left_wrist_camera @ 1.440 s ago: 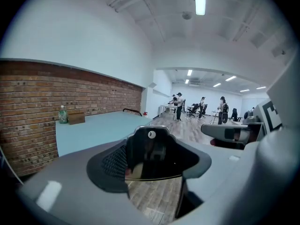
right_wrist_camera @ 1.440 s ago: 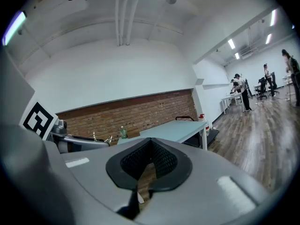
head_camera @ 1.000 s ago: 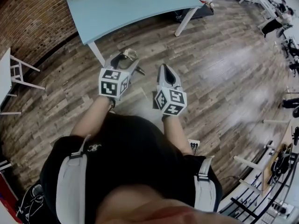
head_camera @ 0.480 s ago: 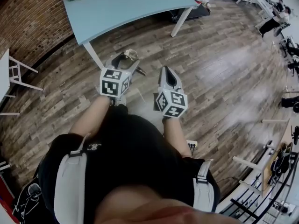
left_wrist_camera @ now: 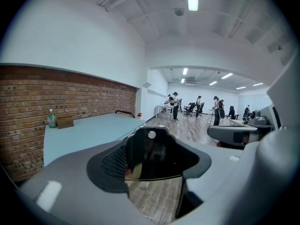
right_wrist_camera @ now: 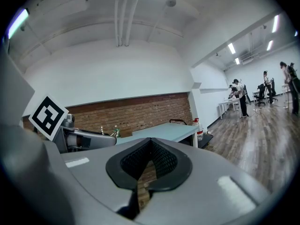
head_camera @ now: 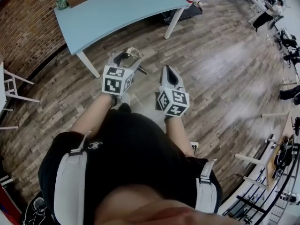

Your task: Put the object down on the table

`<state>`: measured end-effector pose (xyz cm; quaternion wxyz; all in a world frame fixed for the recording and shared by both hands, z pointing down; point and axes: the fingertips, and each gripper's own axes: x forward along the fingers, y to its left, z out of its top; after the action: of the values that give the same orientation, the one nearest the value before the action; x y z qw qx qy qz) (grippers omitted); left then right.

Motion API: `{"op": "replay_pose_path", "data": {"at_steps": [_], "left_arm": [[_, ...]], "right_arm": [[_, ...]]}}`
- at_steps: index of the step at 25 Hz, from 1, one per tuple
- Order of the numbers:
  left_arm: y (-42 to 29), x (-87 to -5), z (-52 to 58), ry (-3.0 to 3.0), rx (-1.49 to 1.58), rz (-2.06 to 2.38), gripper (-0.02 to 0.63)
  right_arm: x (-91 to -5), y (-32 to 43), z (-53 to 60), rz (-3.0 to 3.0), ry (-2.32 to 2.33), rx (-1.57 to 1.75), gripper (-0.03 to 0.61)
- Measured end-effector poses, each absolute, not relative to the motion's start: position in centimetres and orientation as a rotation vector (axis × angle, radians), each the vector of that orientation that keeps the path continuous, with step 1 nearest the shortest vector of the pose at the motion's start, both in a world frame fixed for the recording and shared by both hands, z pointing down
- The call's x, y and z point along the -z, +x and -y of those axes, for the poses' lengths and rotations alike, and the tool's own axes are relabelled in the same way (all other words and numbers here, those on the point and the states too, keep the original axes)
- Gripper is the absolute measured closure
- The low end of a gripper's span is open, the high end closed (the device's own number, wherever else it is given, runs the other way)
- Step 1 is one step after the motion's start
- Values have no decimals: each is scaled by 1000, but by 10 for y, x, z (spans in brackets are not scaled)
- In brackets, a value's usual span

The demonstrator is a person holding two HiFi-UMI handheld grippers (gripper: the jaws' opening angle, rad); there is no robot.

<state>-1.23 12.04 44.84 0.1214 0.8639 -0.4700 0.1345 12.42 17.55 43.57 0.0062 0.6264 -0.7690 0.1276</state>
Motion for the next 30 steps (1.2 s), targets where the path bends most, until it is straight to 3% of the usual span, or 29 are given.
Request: {"op": "replay_pose_path", "data": {"at_steps": [30], "left_arm": [[-19, -493, 43, 2421, -375, 1278, 325]], "right_arm": [[-462, 115, -10, 2276, 1890, -471, 565]]}}
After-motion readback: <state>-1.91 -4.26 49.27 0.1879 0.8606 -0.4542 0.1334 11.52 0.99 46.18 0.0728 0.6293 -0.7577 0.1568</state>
